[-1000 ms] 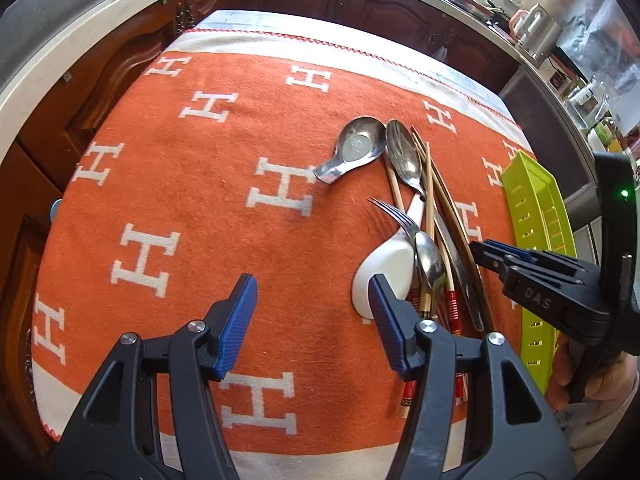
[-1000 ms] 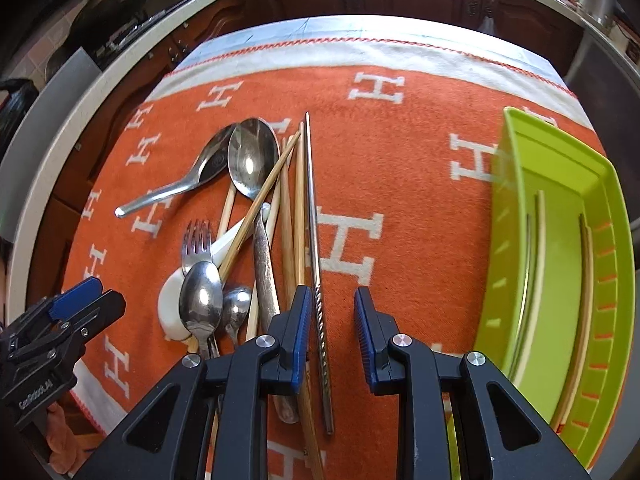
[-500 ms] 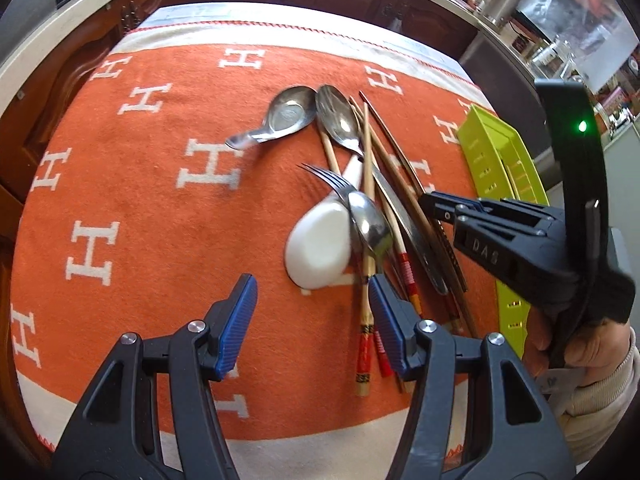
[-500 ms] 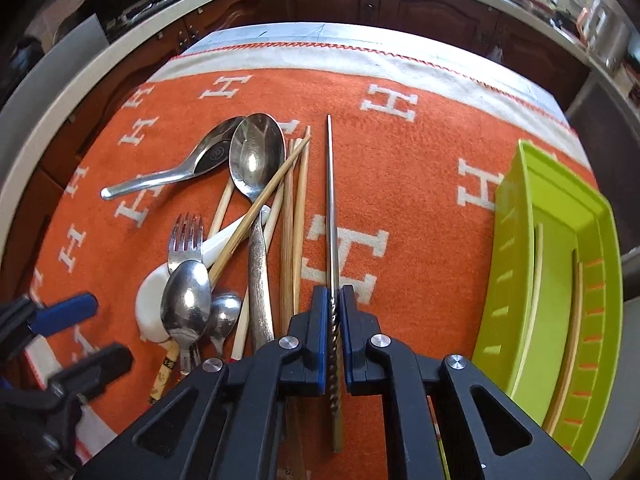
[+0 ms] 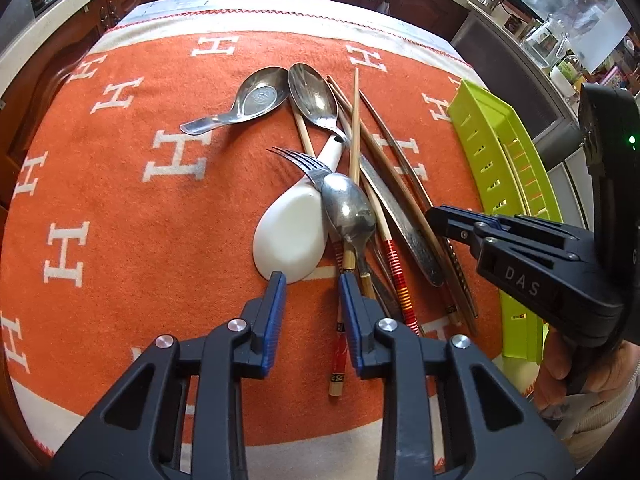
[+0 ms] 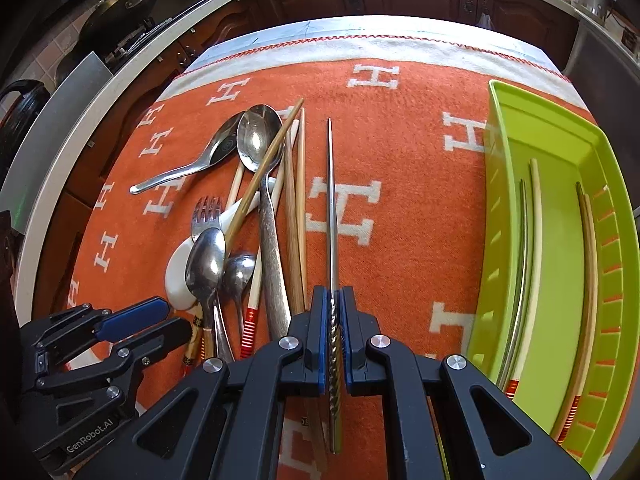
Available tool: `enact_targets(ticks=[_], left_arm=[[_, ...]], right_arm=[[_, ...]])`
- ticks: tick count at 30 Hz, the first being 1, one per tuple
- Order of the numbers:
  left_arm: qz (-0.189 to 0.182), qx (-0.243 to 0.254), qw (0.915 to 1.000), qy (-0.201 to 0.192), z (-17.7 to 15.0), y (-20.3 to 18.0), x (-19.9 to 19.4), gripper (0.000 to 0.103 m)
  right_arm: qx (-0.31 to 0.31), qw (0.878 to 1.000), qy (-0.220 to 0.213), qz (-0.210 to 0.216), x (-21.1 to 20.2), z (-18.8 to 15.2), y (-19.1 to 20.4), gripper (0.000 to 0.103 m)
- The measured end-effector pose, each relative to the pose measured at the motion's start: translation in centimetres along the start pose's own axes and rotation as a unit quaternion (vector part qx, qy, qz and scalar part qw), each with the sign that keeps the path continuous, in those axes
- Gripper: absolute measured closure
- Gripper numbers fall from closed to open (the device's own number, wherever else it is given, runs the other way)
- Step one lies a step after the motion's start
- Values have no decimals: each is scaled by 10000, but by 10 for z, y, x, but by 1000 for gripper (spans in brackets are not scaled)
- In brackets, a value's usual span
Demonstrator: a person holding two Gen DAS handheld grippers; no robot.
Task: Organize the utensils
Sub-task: 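Close the right tool on a metal chopstick in the pile, then close the left tool on a red-tipped wooden chopstick, then carry both chopsticks into the green tray and open both tools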
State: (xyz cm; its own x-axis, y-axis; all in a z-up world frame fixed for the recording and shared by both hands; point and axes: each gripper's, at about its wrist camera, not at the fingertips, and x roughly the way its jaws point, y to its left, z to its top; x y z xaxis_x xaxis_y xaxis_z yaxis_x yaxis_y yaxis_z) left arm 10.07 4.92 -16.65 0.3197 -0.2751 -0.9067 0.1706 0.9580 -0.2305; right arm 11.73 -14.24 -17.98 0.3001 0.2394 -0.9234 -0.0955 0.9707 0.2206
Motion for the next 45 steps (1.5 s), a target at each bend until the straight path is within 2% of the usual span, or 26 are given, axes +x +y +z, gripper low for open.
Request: enact_targets(ticks=[5,12,16,17,18,19,25,34,39,45], left_arm=[[-72,18,10000,43,-3,-2,-5,78],[147,192,9995,199,-5,-10,6,78],[306,289,9991,79,-2,-15,8,79],[323,316,9990,45,0,-16,8,92],[301,369,9989,48,1,-18,9,97],[293,371,9989,43,1,-19,9,97],[334,322,9985,-284,-3,-20,-7,98],[519,128,9927,-1081,-3,-20,-65,98],[499,216,9901,-1292,-7,-34,-89,98],[464,355,9878,-1441,-16,-55,-105,98]], right_arm=[[52,10000,-18,69,-1,-1,-3,97],[9,10000,-37,87,-1,-3,-1,97],[-26,9999,-70,66,0,-6,1,97],[-24,9999,-78,71,0,-6,1,97],[-8,9999,-86,90,0,-6,1,97],[6,9999,-91,107,0,-6,1,97],[205,9992,-259,222,-9,-4,-6,97],[275,9964,-676,437,-52,-4,-2,97],[252,9940,-906,560,-80,-13,3,97],[349,9900,-1283,481,-119,-27,-2,97]])
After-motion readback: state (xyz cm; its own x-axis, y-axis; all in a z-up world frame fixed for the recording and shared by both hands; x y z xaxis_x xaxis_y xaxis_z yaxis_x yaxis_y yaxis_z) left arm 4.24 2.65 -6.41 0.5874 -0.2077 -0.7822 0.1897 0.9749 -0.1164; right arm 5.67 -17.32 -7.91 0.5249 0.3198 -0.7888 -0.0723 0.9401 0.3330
